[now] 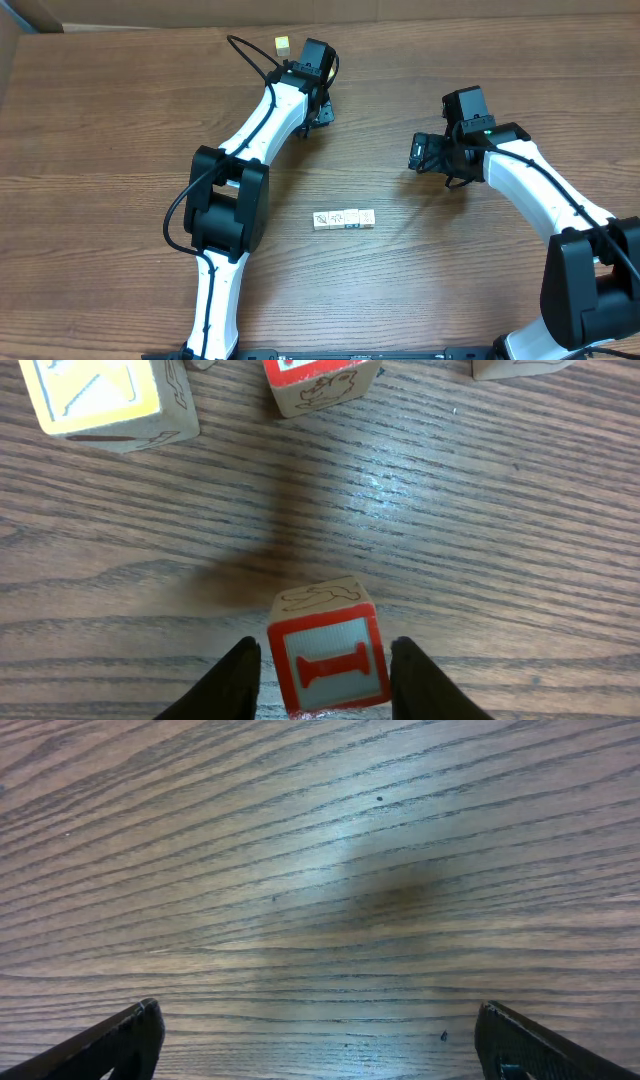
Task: Flip 5 blocks
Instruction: 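Lower the left gripper onto the red-bordered I block and grasp it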
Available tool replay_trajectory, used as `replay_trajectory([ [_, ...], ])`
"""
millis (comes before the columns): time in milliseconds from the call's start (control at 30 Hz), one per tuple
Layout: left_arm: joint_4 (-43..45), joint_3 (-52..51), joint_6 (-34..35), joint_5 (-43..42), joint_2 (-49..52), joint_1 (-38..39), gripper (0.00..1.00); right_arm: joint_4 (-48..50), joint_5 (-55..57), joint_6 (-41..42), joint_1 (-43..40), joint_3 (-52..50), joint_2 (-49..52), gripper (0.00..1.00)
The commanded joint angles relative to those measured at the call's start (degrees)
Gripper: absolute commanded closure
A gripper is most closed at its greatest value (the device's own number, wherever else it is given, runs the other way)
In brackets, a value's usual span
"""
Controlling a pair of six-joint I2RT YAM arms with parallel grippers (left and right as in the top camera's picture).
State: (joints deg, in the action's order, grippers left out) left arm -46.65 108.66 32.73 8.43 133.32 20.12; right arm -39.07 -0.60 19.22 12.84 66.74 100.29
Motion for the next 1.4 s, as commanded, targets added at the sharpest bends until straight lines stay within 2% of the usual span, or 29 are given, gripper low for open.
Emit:
replay_trajectory([
  [0, 0.17, -0.59, 0.66, 1.05, 1.40, -0.31, 0.67, 0.17, 0.52, -0.42, 0.04, 0.83, -0.39, 0.00],
  [333, 0.02, -0.59, -2.95, 1.01, 1.40, -0.63, 0.73, 0.17, 0.52, -0.42, 0.04, 0.83, -0.42, 0.00],
  [733, -1.49, -0.59, -3.13, 1.05, 1.40, -2.16, 0.66, 0.17, 0.55, -0.42, 0.04, 0.83, -0.39, 0.00],
  [1367, -1.36, -0.66, -3.21, 1.01, 1.42, -2.16, 0.71, 0.17, 0.55, -0.42, 0.04, 0.83, -0.42, 0.00],
])
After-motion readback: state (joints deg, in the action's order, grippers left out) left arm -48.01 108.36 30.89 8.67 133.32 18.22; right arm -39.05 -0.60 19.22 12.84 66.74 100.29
